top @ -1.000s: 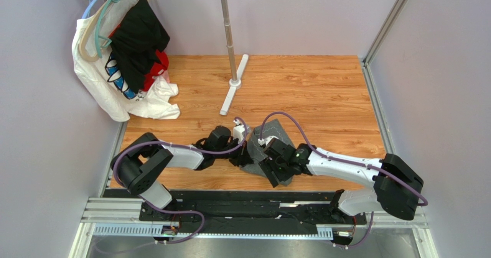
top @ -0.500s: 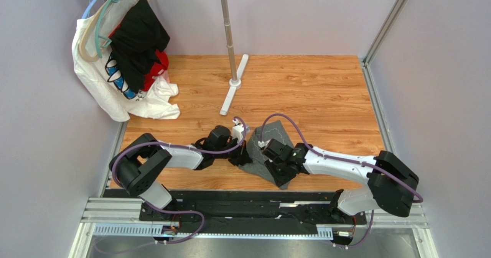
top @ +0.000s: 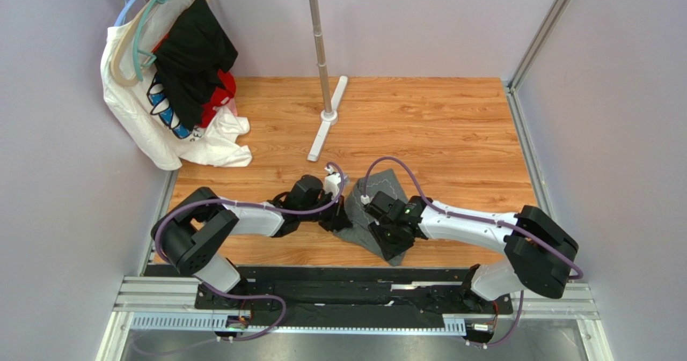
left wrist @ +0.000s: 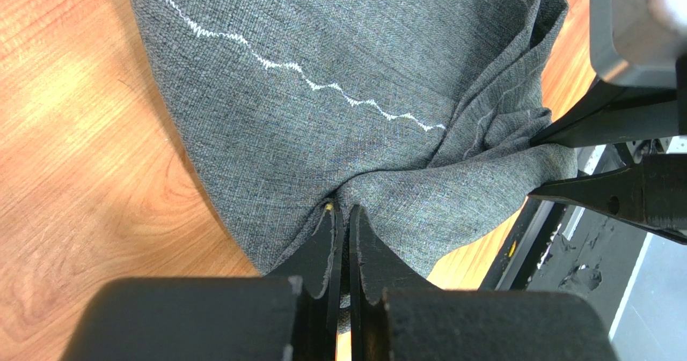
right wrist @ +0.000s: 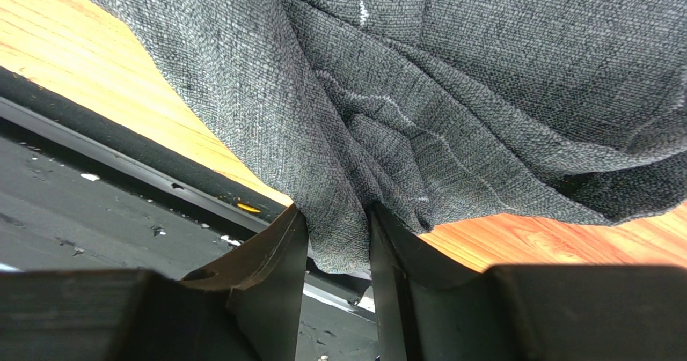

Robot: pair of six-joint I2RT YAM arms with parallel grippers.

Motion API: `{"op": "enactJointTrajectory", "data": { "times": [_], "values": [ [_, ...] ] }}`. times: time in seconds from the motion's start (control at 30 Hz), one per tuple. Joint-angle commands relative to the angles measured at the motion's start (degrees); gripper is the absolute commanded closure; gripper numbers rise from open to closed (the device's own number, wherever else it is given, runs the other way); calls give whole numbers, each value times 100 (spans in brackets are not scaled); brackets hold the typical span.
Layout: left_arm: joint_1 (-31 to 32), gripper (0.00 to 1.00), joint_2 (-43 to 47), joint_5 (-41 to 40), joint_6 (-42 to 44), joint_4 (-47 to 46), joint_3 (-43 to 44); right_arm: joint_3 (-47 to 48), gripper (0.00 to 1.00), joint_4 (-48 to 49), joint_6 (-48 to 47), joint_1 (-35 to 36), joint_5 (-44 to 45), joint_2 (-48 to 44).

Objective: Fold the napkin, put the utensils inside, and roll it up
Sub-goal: Roll the napkin with the utensil

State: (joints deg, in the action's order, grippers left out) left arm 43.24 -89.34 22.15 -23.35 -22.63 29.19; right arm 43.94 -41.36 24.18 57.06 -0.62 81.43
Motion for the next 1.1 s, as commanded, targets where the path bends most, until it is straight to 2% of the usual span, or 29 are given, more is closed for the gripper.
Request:
{"op": "enactJointTrajectory", "data": {
  "times": [0.0,0.03,0.07,0.13,0.17,0.2,0.37,0.47,0.67,0.8,0.9,1.07],
  "values": [
    [-132,100,-189,-915,305,1200,-186,26,62,-144,157,-151,-438,-92],
    [-141,100,-189,-914,323,1226,-168,61,61,-179,157,-177,-421,-170],
    [-141,100,-198,-906,323,1235,-159,88,53,-301,174,-204,-360,-197],
    [-141,100,-233,-827,340,1226,-133,254,46,-494,218,-239,-1,-381],
    [-141,100,-242,-809,349,1235,-124,333,37,-678,210,-230,88,-486],
    [-141,100,-259,-765,349,1235,-115,421,34,-776,183,-221,472,-575],
    [-141,100,-277,-730,428,1410,16,914,24,-734,-177,42,1090,-1374],
    [-141,100,-364,-695,481,1630,157,888,22,-164,-484,384,1379,-1472],
    [-141,100,-558,-572,420,1745,227,458,21,1320,-967,1579,2619,-1077],
    [-158,100,-655,-388,376,1832,271,71,22,2070,-1126,1800,2918,-778],
    [-202,100,-751,-247,340,1859,280,-17,25,2299,-1162,1809,2866,-532],
    [-290,100,-883,-53,323,1982,386,-53,38,2344,-1162,1879,2778,-41]
  ]
}}
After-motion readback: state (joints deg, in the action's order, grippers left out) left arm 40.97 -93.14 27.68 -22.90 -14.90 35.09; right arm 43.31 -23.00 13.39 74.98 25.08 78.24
